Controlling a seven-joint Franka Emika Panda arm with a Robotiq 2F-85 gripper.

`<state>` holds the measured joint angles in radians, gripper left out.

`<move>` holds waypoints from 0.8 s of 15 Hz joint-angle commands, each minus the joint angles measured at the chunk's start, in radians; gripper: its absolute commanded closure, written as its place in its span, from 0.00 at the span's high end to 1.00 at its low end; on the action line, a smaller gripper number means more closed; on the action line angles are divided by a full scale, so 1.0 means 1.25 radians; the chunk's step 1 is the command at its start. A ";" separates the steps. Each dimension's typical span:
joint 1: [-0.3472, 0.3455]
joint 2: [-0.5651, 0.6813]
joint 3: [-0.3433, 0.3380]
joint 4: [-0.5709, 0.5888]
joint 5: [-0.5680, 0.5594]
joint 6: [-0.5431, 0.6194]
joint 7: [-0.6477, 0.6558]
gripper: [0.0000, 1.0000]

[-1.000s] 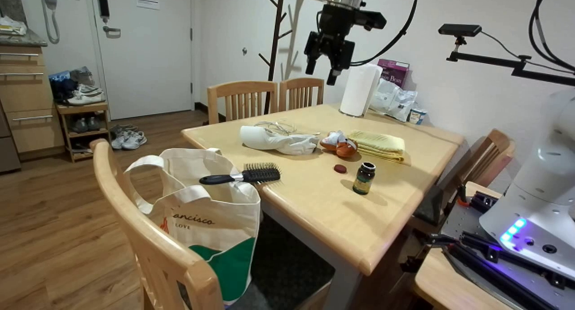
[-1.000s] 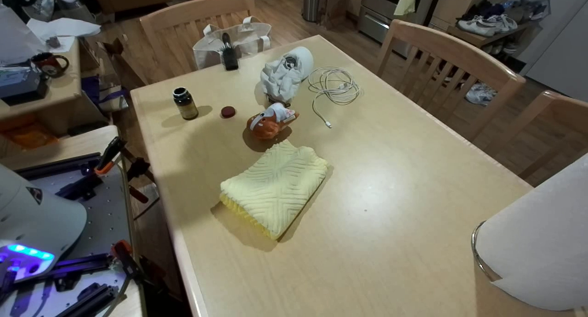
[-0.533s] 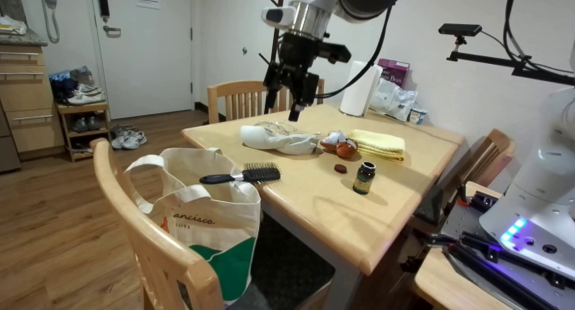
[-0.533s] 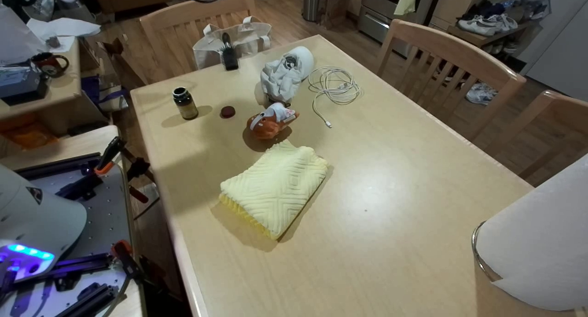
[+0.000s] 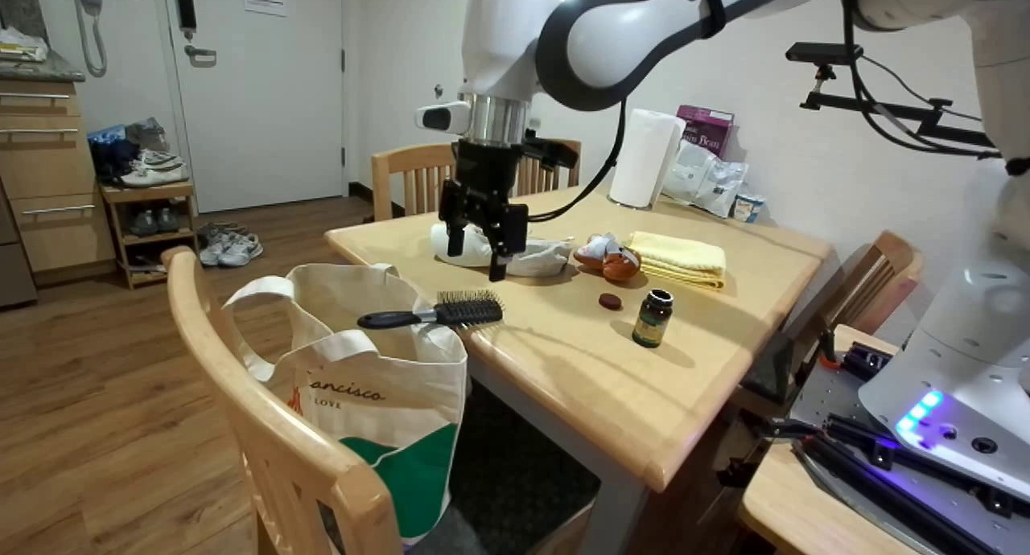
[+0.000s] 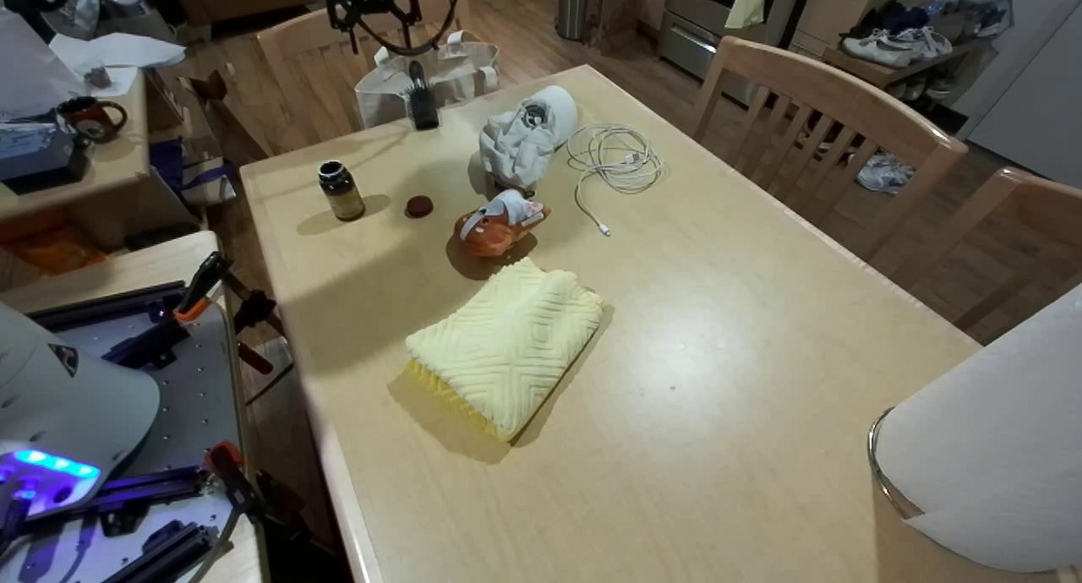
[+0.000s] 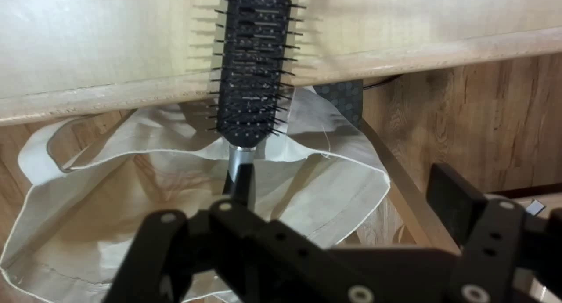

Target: Put the hair brush in the bag

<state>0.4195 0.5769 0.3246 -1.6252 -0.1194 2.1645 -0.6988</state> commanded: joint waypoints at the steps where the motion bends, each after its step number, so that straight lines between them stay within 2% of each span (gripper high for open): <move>1: 0.001 -0.002 0.000 -0.008 -0.018 0.050 0.058 1.00; 6: 0.027 0.058 -0.001 0.058 -0.015 0.016 0.190 1.00; 9: 0.027 0.097 0.006 0.090 -0.007 -0.005 0.201 1.00; 12: 0.041 0.148 -0.001 0.124 -0.033 0.012 0.188 1.00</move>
<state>0.4558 0.6932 0.3237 -1.5424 -0.1202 2.1909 -0.4737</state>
